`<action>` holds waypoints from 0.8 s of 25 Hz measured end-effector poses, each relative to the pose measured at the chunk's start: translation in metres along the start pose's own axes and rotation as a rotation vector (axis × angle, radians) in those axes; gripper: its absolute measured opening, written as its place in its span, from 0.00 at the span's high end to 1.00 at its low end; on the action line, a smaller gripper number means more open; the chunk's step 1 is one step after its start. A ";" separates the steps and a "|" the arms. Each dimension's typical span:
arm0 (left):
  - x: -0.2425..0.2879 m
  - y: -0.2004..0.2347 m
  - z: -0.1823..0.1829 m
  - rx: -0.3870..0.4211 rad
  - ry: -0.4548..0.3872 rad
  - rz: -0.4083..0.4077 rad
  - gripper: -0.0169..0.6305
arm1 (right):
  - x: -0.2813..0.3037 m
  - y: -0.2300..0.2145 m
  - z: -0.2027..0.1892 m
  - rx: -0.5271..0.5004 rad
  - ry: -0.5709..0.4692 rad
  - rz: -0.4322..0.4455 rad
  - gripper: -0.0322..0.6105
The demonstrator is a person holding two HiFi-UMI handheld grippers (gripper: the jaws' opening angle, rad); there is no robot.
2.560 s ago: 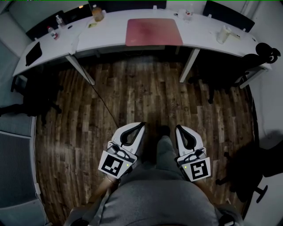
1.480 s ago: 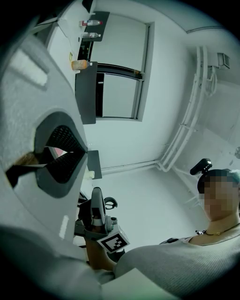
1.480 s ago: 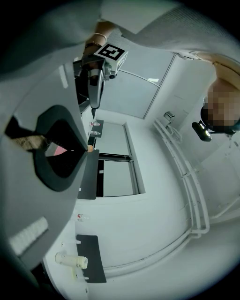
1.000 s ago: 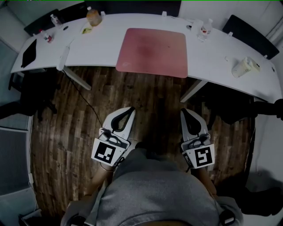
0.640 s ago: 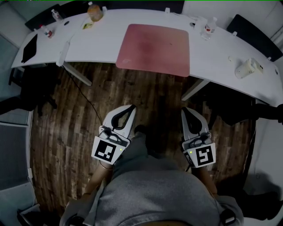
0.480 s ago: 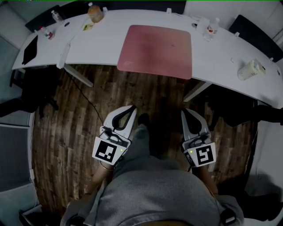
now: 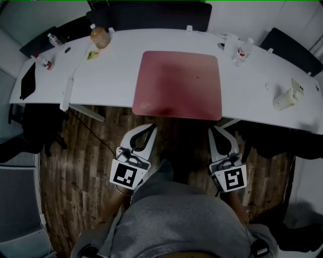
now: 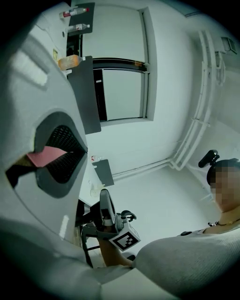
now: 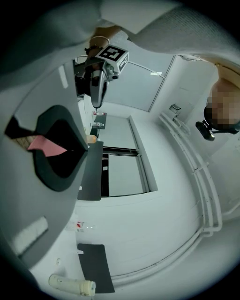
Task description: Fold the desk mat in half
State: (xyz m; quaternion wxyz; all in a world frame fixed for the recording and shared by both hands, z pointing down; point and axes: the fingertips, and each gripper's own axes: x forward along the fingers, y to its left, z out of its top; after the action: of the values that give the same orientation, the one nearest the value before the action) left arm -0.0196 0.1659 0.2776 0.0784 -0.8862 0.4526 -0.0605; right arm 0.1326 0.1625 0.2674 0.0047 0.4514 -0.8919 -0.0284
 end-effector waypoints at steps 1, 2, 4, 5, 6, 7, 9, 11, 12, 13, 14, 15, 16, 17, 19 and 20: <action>0.009 0.012 0.001 -0.002 -0.004 -0.003 0.98 | 0.012 -0.006 0.001 -0.009 0.001 -0.006 0.95; 0.017 0.023 0.002 -0.004 -0.009 -0.007 0.98 | 0.024 -0.012 0.002 -0.017 0.000 -0.014 0.95; 0.031 0.042 0.001 -0.003 -0.013 -0.018 0.98 | 0.043 -0.021 0.004 -0.028 0.000 -0.031 0.95; 0.036 0.051 -0.001 -0.003 -0.012 -0.024 0.98 | 0.052 -0.025 0.004 -0.030 0.001 -0.039 0.95; 0.042 0.059 -0.003 -0.004 -0.011 -0.030 0.98 | 0.060 -0.027 0.004 -0.030 0.003 -0.047 0.95; 0.048 0.067 -0.006 -0.006 -0.011 -0.036 0.98 | 0.068 -0.030 0.003 -0.029 0.007 -0.053 0.95; 0.059 0.080 -0.013 -0.019 -0.005 -0.049 0.98 | 0.083 -0.035 -0.001 -0.037 0.021 -0.054 0.95; 0.070 0.089 -0.020 -0.028 0.008 -0.065 0.98 | 0.094 -0.042 -0.010 -0.054 0.044 -0.046 0.95; 0.075 0.093 -0.024 -0.027 0.018 -0.073 0.98 | 0.100 -0.046 -0.015 -0.060 0.056 -0.042 0.95; 0.079 0.097 -0.028 -0.023 0.027 -0.081 0.98 | 0.104 -0.050 -0.020 -0.064 0.067 -0.040 0.95; 0.084 0.099 -0.033 -0.014 0.037 -0.088 0.98 | 0.108 -0.055 -0.027 -0.065 0.077 -0.037 0.95; 0.088 0.101 -0.038 -0.004 0.049 -0.094 0.98 | 0.111 -0.059 -0.034 -0.060 0.085 -0.032 0.95; 0.091 0.102 -0.045 0.005 0.064 -0.099 0.98 | 0.112 -0.064 -0.042 -0.051 0.094 -0.025 0.95; 0.094 0.101 -0.051 0.010 0.082 -0.103 0.98 | 0.113 -0.068 -0.050 -0.042 0.102 -0.014 0.95; 0.099 0.100 -0.064 0.008 0.112 -0.113 0.98 | 0.116 -0.076 -0.062 -0.044 0.116 0.016 0.95; 0.101 0.100 -0.068 0.007 0.121 -0.124 0.98 | 0.118 -0.080 -0.066 -0.057 0.117 0.033 0.95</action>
State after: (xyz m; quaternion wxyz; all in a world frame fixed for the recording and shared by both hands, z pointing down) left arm -0.0521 0.0206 0.3289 0.0502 -0.9069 0.4006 -0.1205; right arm 0.1294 0.0175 0.3273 0.0701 0.4370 -0.8963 -0.0272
